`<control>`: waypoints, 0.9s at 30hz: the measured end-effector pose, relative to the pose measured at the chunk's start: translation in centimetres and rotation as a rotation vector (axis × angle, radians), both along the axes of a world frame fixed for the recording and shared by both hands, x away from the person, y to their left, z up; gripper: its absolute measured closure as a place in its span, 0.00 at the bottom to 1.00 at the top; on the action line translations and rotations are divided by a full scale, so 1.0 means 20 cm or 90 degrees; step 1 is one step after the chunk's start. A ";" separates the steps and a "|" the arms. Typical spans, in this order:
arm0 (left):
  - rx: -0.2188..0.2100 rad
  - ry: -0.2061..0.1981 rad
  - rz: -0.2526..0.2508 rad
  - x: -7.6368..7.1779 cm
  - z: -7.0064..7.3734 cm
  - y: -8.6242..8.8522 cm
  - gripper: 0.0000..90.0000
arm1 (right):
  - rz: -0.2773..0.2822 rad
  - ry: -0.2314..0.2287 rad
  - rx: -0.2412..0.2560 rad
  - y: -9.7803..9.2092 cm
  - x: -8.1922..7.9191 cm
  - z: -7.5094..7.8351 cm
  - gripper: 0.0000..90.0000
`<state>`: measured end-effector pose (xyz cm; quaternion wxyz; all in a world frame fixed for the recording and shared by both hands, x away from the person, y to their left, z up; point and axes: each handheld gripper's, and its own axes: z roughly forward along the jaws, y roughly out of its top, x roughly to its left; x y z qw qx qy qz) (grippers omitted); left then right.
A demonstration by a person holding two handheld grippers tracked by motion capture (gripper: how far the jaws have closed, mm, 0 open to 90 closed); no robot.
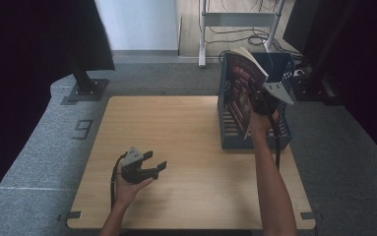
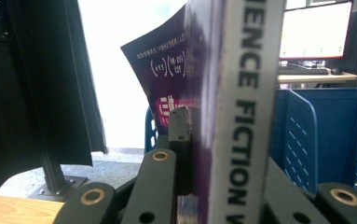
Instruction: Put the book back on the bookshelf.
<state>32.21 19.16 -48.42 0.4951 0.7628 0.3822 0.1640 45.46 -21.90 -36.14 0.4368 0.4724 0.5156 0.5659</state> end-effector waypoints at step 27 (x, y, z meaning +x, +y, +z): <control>-0.006 0.004 0.002 0.00 0.00 0.01 0.30 | -0.018 0.005 -0.018 0.05 0.17 -0.07 0.91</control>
